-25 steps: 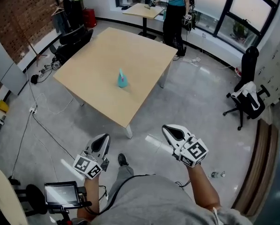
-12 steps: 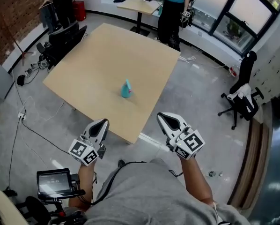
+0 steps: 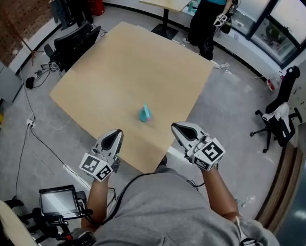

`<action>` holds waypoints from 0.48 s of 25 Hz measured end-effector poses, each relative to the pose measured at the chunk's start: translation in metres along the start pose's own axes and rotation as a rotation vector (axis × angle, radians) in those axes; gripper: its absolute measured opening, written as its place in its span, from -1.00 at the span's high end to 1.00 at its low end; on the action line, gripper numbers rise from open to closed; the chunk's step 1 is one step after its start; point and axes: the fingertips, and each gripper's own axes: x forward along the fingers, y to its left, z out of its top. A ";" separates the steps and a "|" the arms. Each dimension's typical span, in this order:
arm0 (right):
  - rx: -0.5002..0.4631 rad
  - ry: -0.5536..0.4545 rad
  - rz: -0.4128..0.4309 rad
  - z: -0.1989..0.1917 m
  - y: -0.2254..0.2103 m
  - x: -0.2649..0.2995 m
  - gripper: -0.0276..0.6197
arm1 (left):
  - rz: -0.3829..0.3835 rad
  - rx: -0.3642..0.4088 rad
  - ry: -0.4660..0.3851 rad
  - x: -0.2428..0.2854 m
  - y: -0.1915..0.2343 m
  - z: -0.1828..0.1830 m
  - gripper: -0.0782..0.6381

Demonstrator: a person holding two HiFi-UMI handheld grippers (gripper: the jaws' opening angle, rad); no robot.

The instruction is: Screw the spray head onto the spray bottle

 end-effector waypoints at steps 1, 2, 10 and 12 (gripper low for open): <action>0.000 -0.011 0.033 0.004 -0.010 0.010 0.89 | 0.014 0.006 -0.001 0.009 0.004 0.004 0.76; 0.003 -0.017 0.071 0.007 -0.017 0.019 0.89 | 0.022 0.018 0.004 0.018 0.008 0.006 0.76; -0.046 0.040 0.300 -0.009 -0.036 0.096 0.89 | 0.035 -0.002 0.113 0.059 0.054 -0.037 0.76; -0.031 0.070 0.290 -0.016 -0.038 0.109 0.89 | -0.002 0.007 0.169 0.064 0.066 -0.060 0.76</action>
